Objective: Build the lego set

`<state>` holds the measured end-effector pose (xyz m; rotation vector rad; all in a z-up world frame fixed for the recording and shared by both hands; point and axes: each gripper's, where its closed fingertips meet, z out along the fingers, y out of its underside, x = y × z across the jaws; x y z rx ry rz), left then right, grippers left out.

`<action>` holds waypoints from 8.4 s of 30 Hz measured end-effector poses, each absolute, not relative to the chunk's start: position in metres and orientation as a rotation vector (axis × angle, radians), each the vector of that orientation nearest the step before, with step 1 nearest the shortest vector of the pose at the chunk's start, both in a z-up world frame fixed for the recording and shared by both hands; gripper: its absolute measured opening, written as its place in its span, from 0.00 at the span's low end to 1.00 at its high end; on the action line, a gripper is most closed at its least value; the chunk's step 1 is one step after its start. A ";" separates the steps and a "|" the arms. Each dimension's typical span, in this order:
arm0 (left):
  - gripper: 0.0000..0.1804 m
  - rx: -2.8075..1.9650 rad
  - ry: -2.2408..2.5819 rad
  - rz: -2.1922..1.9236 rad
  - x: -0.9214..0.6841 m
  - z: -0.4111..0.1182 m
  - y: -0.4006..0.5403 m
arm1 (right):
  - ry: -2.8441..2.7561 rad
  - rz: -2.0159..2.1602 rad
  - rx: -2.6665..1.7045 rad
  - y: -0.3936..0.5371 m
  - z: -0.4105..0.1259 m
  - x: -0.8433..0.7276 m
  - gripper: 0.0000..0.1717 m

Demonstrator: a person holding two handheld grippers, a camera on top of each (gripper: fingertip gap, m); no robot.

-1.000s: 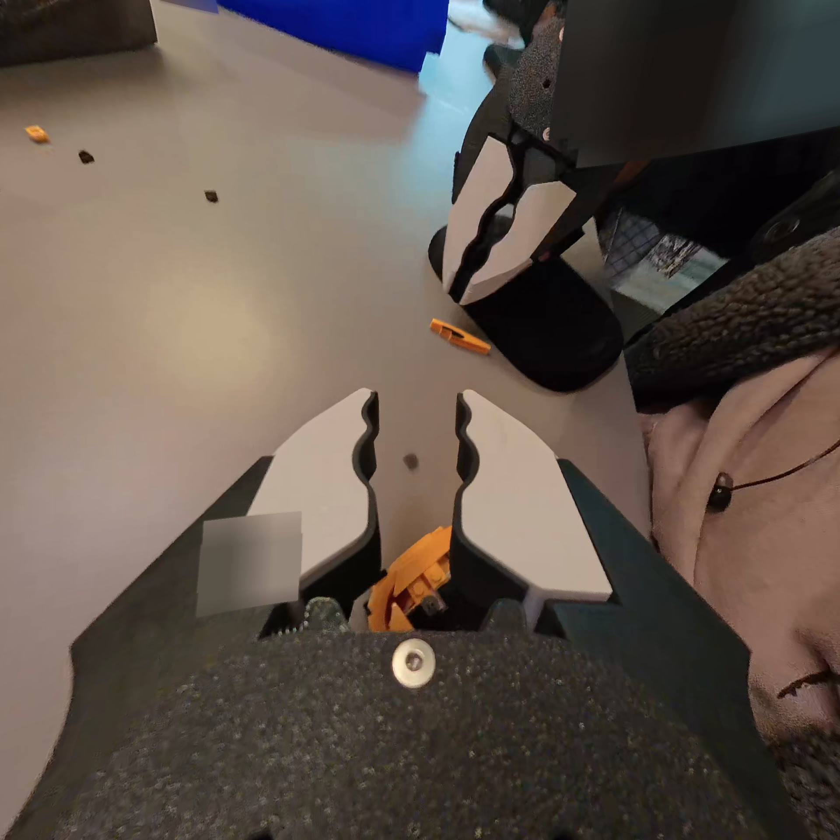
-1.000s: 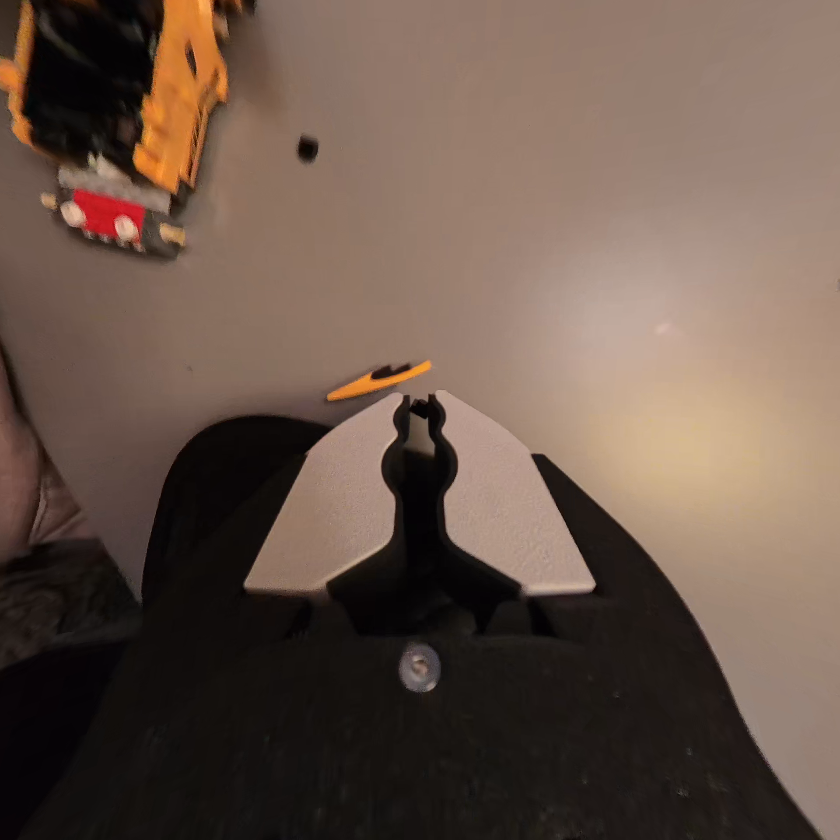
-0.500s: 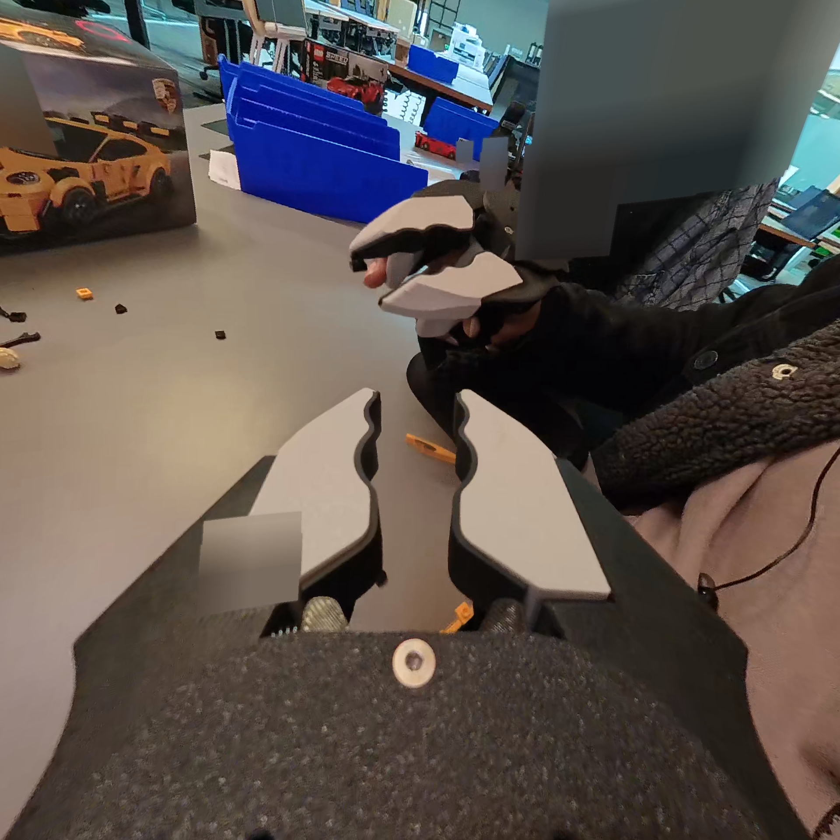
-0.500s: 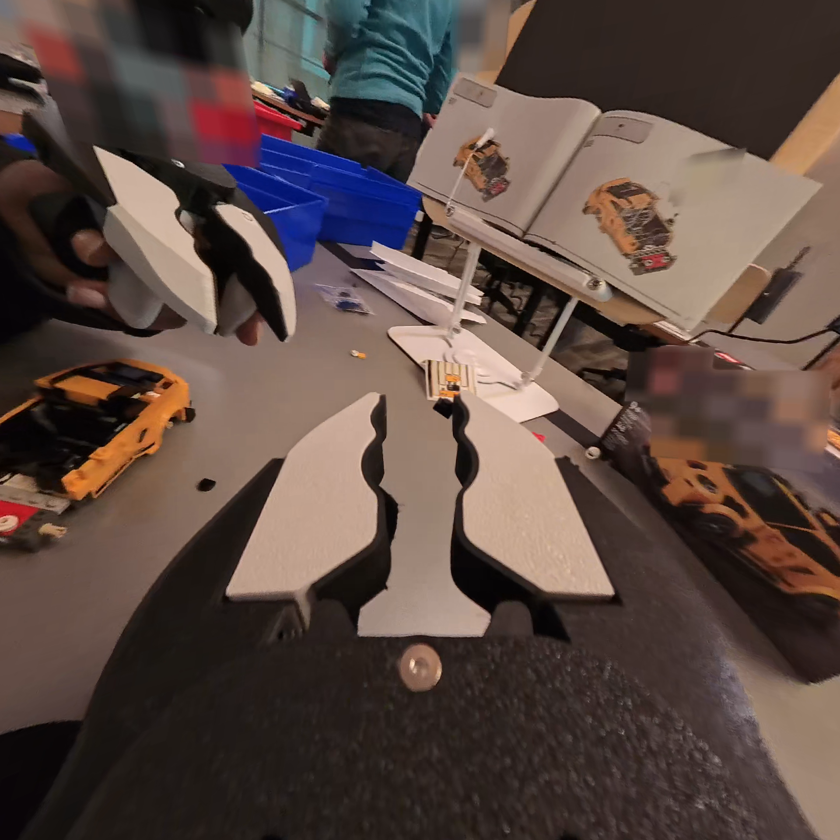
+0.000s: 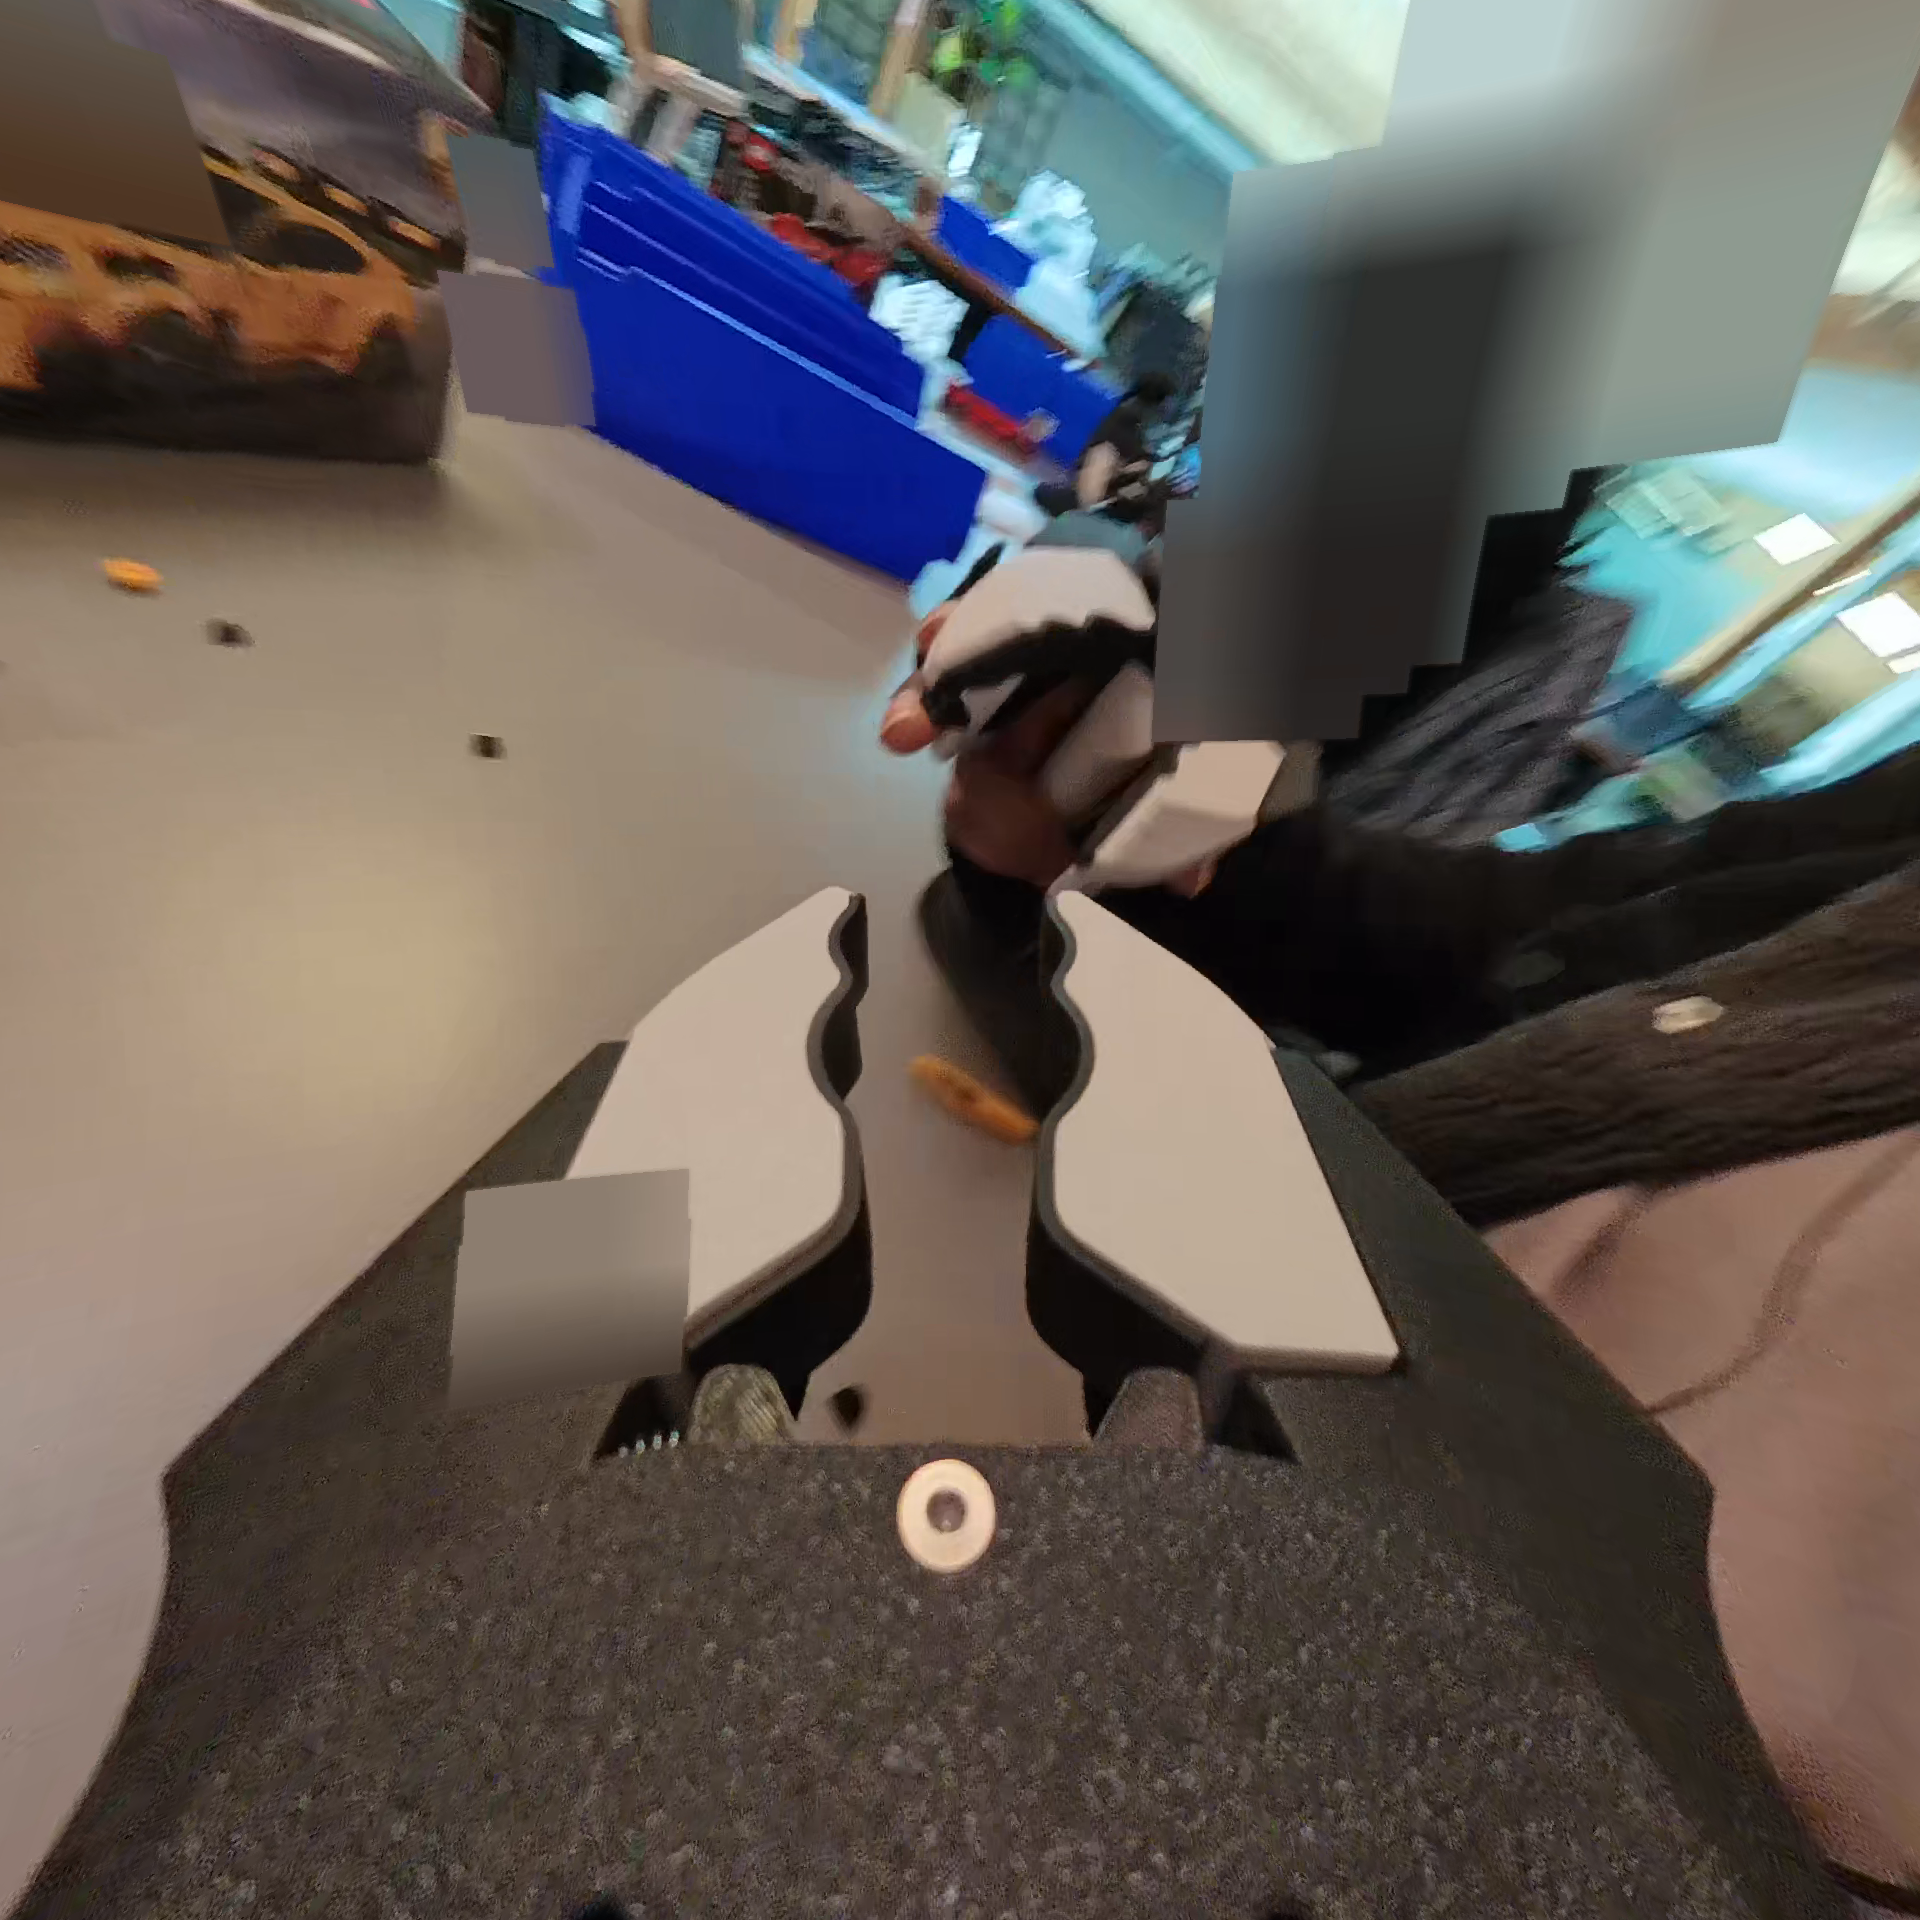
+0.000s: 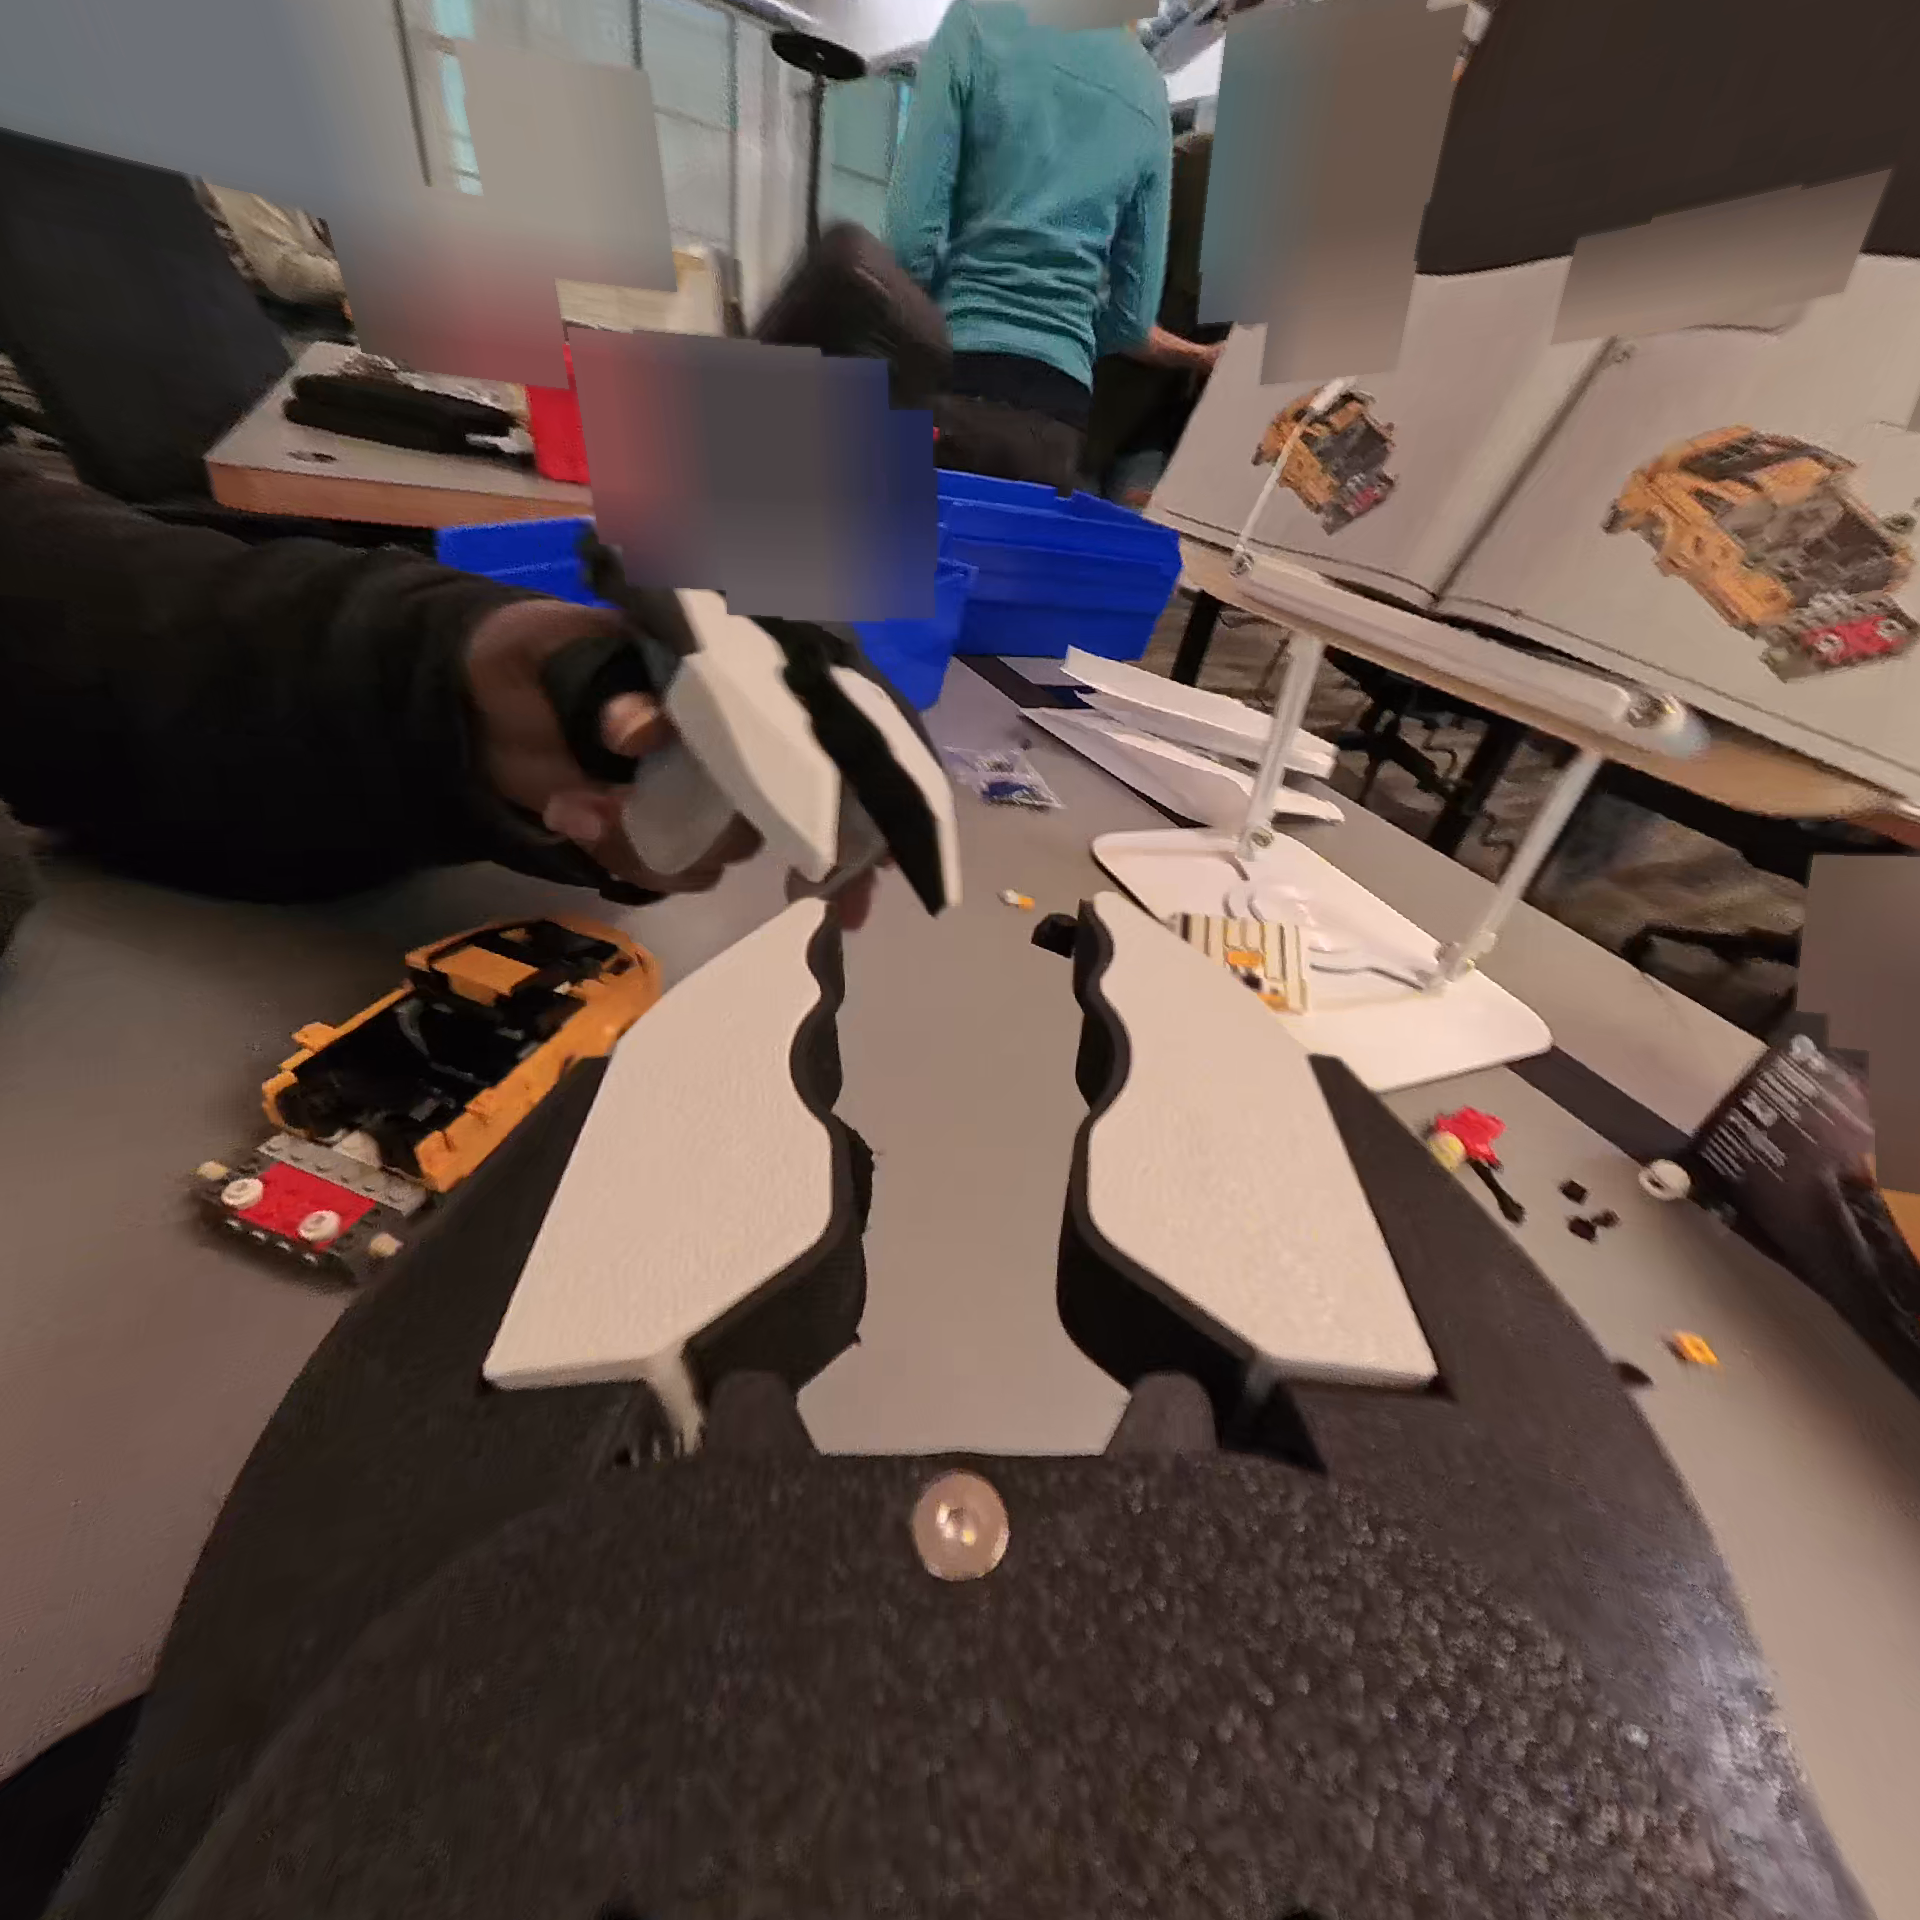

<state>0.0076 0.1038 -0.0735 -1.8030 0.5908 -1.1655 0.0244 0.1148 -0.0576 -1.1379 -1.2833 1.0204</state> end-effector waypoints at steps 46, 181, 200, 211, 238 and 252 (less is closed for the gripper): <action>0.02 -1.793 0.525 -1.197 -0.030 -0.093 0.116 | -1.434 0.898 -1.168 0.150 -0.097 -0.035 0.11; 0.02 -2.015 0.346 -1.389 -0.035 -0.139 0.082 | -2.337 0.555 -1.557 0.090 -0.195 0.070 0.07; 0.02 -2.175 0.326 -1.135 -0.042 -0.155 0.089 | -1.944 0.339 -2.102 0.076 -0.201 0.078 0.15; 0.02 -2.327 0.327 -1.133 -0.035 -0.176 0.092 | -2.169 0.316 -1.572 0.126 -0.200 0.011 0.05; 0.09 -2.498 0.905 -0.827 -0.024 -0.197 0.093 | -2.130 0.632 -1.616 0.121 -0.201 0.009 0.06; 0.03 -2.545 0.952 -0.638 -0.015 -0.201 0.102 | -2.084 0.632 -1.599 0.122 -0.201 0.011 0.04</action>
